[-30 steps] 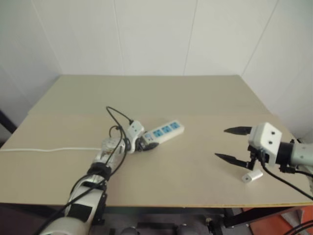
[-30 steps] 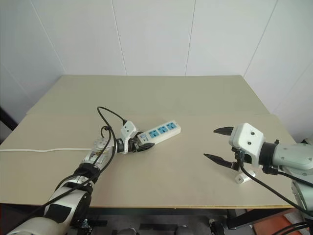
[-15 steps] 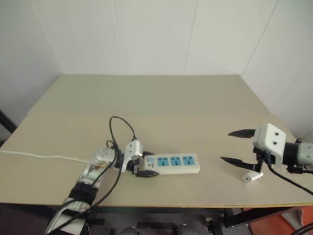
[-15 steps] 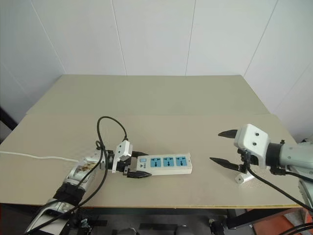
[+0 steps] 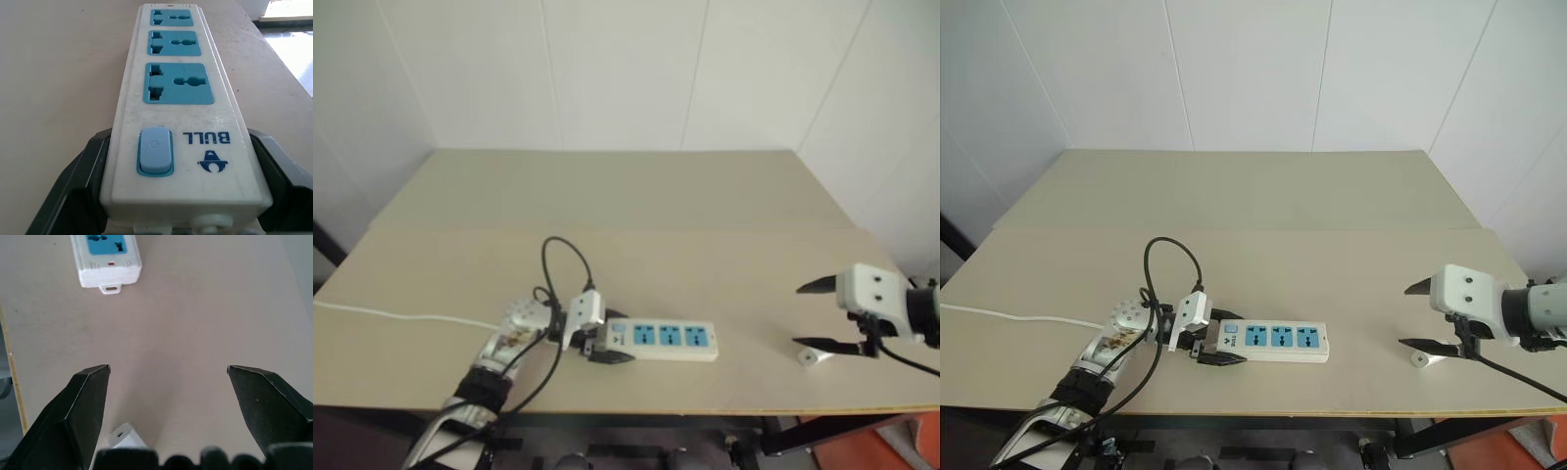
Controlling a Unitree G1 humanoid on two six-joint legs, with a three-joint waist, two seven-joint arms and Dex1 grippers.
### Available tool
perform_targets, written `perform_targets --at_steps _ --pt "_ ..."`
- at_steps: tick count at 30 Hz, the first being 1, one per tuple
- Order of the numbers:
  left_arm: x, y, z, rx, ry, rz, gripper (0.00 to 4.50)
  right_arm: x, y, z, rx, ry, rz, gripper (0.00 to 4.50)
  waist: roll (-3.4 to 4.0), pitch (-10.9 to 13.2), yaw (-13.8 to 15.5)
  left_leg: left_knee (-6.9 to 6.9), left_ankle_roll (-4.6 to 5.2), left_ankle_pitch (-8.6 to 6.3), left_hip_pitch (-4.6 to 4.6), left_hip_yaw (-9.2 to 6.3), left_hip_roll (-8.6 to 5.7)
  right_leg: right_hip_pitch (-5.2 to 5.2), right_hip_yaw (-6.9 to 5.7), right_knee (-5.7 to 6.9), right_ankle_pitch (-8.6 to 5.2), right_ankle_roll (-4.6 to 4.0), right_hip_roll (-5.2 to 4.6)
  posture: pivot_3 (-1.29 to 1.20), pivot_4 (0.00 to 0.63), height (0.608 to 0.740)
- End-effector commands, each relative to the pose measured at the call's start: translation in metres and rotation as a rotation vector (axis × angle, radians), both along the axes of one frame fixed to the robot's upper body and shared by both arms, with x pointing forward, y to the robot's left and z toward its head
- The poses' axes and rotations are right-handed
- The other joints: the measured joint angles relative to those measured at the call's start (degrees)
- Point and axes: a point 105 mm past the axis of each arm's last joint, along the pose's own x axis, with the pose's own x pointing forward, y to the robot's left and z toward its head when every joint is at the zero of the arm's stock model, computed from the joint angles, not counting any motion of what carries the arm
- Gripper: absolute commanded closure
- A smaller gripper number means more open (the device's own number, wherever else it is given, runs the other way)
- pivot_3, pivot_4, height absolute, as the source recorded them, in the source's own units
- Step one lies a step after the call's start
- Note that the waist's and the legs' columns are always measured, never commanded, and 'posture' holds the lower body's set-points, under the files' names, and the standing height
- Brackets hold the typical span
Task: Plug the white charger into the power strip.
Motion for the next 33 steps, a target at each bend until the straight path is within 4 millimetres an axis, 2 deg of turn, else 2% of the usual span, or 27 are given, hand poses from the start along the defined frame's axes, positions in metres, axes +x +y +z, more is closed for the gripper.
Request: perform_targets --at_steps 1,4,8,19,33 --pt "0.000 -0.004 0.000 0.005 -0.006 -0.017 1.19 -0.005 -0.002 0.009 -0.068 0.018 0.071 0.00 0.00 0.00 -0.02 0.00 0.00 0.00 0.00 0.00 0.00 0.00 0.00 0.00 0.00 0.00 0.00 0.00 0.150 0.740" --pt "0.001 -0.002 -0.001 0.020 -0.006 -0.017 1.19 -0.010 -0.003 0.007 -0.141 0.069 0.130 0.00 0.00 0.00 -0.05 0.00 0.01 0.00 0.02 0.00 0.01 0.01 0.00 0.01 0.00 0.00 0.01 0.00 0.150 0.740" --pt "0.003 0.000 -0.001 0.022 0.003 -0.008 1.19 -0.012 -0.009 -0.005 -0.266 0.135 0.185 0.00 0.00 0.00 -0.07 0.00 0.00 0.00 0.03 0.00 0.01 0.01 -0.01 0.01 -0.01 0.01 0.00 0.00 0.150 0.740" --pt "0.005 0.004 -0.001 0.030 0.002 0.015 1.19 0.010 -0.019 -0.028 -0.553 0.143 0.212 0.00 0.02 0.01 -0.22 0.00 0.01 -0.01 0.05 0.02 0.02 -0.02 0.00 0.03 -0.02 -0.01 0.01 0.00 0.150 0.740" --pt "0.004 0.005 -0.004 0.029 0.005 0.036 1.19 0.022 -0.009 -0.055 -0.614 0.182 0.254 0.00 0.03 0.01 -0.24 0.00 0.00 0.00 0.07 0.01 0.02 -0.02 0.00 0.06 -0.02 -0.03 0.01 0.00 0.150 0.740"
